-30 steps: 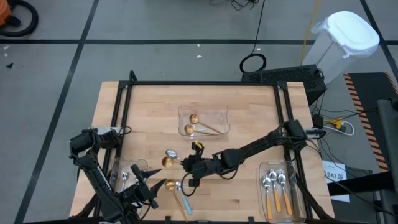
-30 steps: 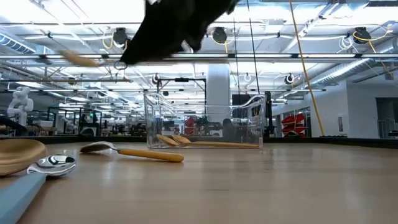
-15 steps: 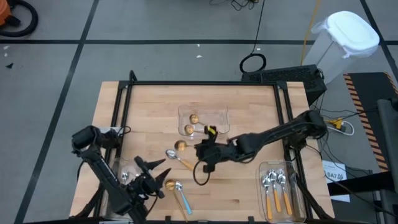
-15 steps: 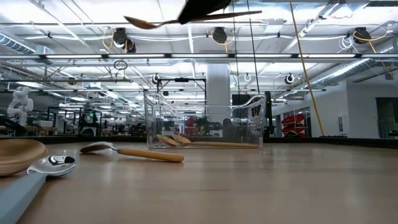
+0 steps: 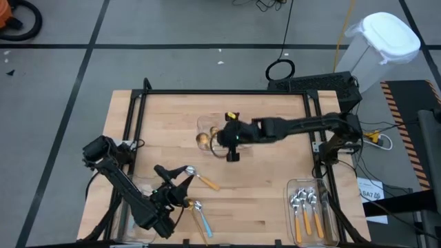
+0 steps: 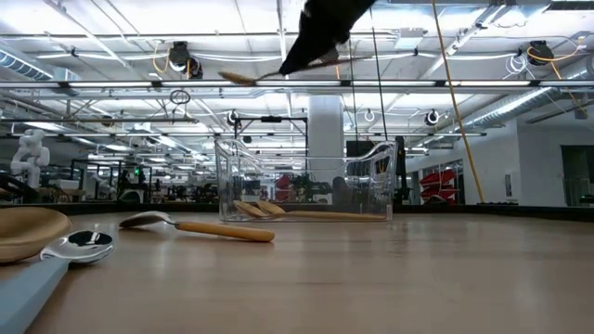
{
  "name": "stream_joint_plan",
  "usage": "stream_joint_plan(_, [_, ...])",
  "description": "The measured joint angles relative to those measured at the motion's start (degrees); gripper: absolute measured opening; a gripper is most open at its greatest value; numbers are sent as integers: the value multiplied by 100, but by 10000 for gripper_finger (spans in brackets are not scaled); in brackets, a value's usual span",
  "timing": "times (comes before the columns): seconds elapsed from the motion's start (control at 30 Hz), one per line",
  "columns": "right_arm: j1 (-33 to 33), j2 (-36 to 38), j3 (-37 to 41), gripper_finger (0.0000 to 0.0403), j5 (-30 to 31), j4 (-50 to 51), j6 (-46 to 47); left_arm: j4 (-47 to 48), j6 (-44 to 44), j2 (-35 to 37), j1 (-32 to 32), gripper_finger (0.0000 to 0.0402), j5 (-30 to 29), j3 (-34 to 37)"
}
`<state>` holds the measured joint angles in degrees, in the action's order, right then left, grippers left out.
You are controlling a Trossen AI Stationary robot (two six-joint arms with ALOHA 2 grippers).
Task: Sort silverware by color (type)
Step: Put the gold spoon into the top transparent bin
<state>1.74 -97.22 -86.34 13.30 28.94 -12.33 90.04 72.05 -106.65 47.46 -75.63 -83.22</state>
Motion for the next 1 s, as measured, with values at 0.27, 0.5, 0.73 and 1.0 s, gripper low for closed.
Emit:
stream_joint_plan(0.27, [-562, 38, 1263, 13, -496, -1690, -429, 0, -40, 0, -25, 211, 38, 0])
stream_joint_plan(0.5, [-803, 34, 2309, 13, -737, -2911, -299, 0, -37, 0, -26, 211, 60, 0])
stream_joint_plan(0.73, [-1133, 32, 2886, 13, -745, -3194, -179, -1, -5, 0, -29, 211, 60, 0])
stream_joint_plan(1.0, [-1374, 7, 2913, 13, -1187, -3495, -189, -2, 9, 0, -232, 211, 63, 0])
